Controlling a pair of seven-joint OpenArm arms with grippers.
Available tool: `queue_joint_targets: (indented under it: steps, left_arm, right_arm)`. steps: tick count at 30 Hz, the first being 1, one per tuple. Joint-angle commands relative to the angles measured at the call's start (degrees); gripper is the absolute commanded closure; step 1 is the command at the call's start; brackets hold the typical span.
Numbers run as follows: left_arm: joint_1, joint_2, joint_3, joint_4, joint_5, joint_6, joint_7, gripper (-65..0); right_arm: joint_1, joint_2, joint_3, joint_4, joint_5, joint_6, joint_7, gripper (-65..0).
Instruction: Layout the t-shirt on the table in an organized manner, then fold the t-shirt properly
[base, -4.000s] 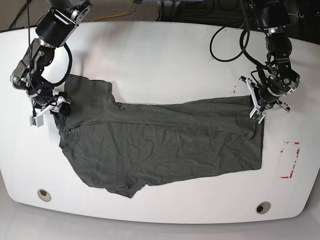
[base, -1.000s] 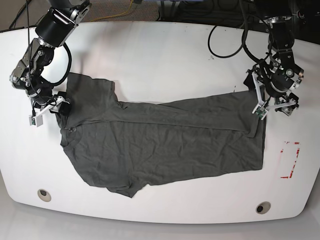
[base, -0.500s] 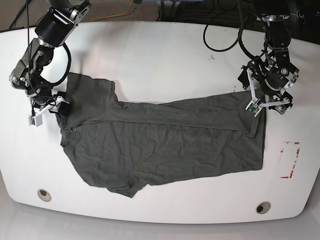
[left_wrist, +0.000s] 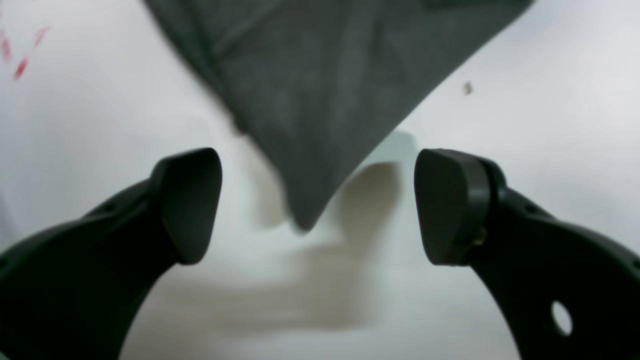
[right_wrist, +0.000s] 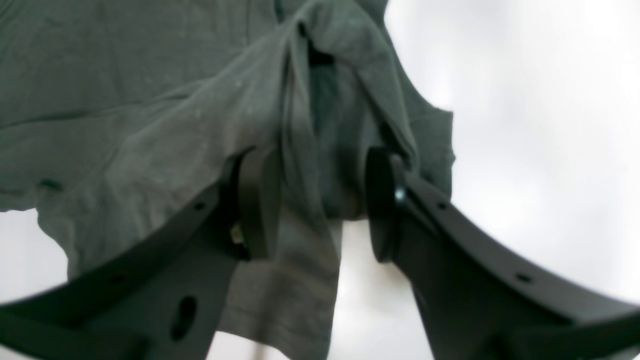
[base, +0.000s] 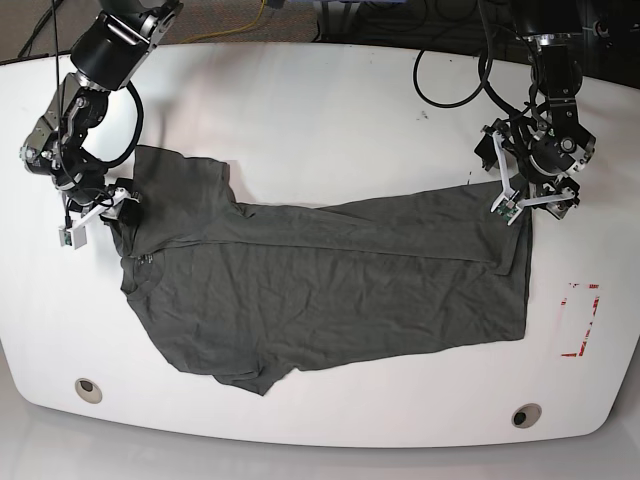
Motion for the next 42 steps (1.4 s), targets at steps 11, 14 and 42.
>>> queue_joint_targets:
  steps: [11,14,42]
  left_arm:
    - [-1.3,-0.7,-0.2,-2.8,-0.1,0.3,-2.9,-57.9]
    - [-1.5,-0.7,-0.2,-2.8,-0.1,0.3,-2.9,-57.2]
    - [-5.4,-0.6,-0.4,-8.2,-0.1,0.3,-2.9,-2.5]
  right_arm:
    - [0.9,1.0,0.1,1.2,1.2,0.2,1.0,-25.9]
    - [0.9,1.1,0.1,1.2,1.2,0.2,1.0,-25.9]
    - [0.9,0.9,0.2,1.2,1.2,0.2,1.0,-25.8]
